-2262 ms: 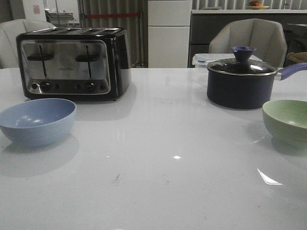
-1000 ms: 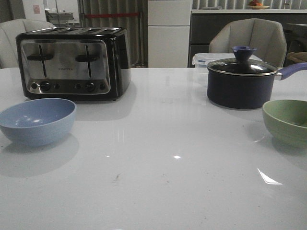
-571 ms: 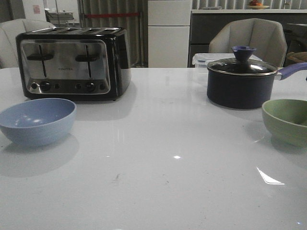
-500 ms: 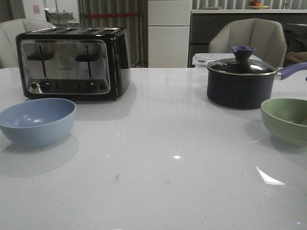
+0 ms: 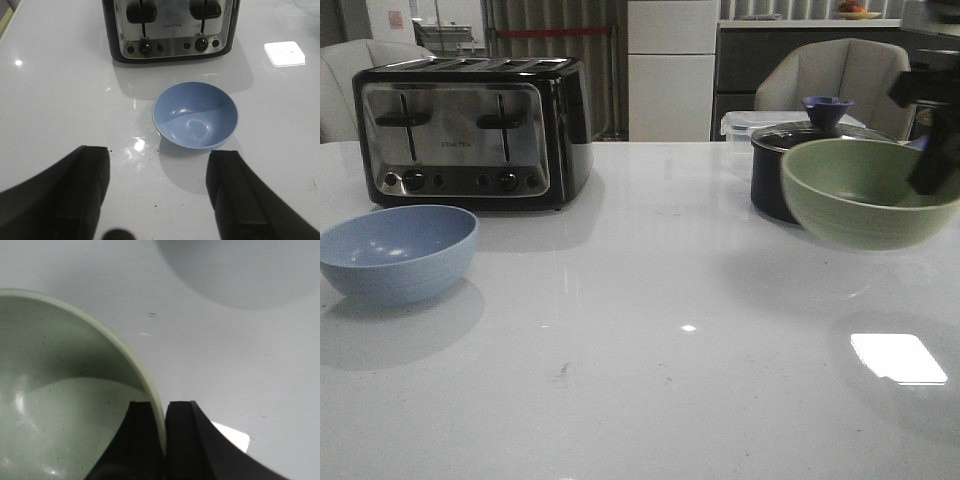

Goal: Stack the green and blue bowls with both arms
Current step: 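Carry the green bowl toward the table center and set it down, then release the green bowl and withdraw the right gripper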

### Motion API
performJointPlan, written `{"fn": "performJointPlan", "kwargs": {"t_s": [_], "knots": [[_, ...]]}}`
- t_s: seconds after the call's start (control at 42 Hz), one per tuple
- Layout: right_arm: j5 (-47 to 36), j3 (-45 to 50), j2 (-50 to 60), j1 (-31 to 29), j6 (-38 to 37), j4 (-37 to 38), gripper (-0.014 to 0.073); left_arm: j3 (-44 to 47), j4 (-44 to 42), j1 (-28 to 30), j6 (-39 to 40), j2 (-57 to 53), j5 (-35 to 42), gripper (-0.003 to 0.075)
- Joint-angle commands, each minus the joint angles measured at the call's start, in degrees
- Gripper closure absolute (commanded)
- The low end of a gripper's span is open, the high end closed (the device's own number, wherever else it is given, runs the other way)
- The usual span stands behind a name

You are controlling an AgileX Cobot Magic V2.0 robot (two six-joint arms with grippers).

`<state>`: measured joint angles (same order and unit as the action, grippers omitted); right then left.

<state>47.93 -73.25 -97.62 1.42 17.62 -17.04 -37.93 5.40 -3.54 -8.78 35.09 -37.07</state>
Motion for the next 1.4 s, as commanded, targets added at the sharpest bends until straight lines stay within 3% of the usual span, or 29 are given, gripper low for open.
{"fn": "performJointPlan", "kwargs": {"t_s": [0.0, 0.262, 0.571, 0.619, 0.81, 0.881, 1.095, 1.381], "knots": [[-0.6, -1.8, 2.8, 6.2, 1.0, -1.5, 0.0508, -1.7, 0.7, 0.0, 0.4, 0.4, 4.4, 0.0279], [-4.3, -1.8, -1.0, 20.3, 0.9, -1.5, 0.0508, -1.7, 0.8, 0.0, 0.4, 0.4, 4.4, 0.0287], [-9.6, -1.8, -8.1, 24.3, 0.9, -1.6, 0.0489, -1.7, 0.8, 0.0, 0.4, 0.4, 4.4, 0.0287], [-9.7, -1.8, -8.4, 24.3, 0.9, -1.6, 0.0462, -1.7, 0.8, 0.0, 0.4, 0.4, 4.4, 0.0287], [-10.7, -1.8, -8.6, 24.1, 0.9, -1.6, 0.0207, -1.7, 0.9, 0.0, 0.4, 0.4, 4.4, 0.0287], [-11.1, -1.8, -8.2, 24.1, 0.9, -1.3, 0.0181, -1.7, 0.9, 0.0, 0.4, 0.4, 4.4, 0.0287], [-11.1, -0.6, -1.0, 24.3, 0.9, -1.7, 0.0201, -1.7, 0.9, 0.0, 0.4, 0.4, 4.4, 0.0287], [-12.5, 12.3, 19.6, 25.5, 1.1, 3.3, 0.022, -1.7, 1.4, 0.0, 0.4, 0.4, 4.4, 0.0287]]}}
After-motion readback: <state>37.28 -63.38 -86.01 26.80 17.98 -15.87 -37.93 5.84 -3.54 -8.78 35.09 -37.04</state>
